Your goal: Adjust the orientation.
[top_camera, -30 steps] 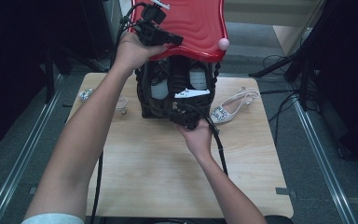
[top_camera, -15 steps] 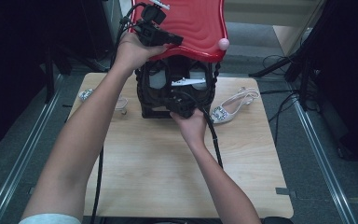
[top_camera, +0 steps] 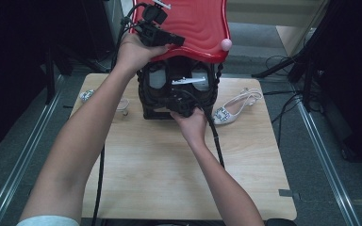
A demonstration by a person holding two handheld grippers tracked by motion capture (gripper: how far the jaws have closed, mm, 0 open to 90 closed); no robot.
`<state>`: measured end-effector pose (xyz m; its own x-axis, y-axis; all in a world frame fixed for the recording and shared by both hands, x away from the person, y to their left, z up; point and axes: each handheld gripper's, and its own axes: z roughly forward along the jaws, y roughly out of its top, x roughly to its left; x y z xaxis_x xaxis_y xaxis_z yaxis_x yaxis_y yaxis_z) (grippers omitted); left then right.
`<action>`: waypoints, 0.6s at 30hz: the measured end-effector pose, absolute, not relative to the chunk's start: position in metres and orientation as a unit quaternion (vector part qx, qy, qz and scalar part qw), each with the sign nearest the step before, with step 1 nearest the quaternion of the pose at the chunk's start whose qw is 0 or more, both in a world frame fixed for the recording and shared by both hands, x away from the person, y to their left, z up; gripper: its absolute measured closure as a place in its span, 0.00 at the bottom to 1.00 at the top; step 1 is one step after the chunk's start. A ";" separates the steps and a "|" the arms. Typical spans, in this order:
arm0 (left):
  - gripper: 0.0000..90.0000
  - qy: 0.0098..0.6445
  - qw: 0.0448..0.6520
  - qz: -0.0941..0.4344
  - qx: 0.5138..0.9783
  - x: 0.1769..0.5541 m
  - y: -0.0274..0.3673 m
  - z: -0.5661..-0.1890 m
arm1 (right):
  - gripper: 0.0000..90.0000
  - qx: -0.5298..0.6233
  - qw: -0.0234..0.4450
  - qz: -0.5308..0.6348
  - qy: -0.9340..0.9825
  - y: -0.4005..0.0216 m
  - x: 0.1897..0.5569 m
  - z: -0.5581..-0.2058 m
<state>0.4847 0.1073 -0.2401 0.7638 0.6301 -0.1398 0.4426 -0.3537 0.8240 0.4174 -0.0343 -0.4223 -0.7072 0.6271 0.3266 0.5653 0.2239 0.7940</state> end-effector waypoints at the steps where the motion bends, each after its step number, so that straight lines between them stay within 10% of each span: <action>1: 0.97 0.331 0.464 0.098 0.816 0.484 0.108 -0.239 | 0.99 0.378 0.033 0.493 0.783 -0.037 0.414 -0.422; 18: 0.87 0.329 0.465 0.078 0.819 0.432 0.129 -0.235 | 0.81 0.350 0.026 0.521 0.778 -0.090 0.375 -0.427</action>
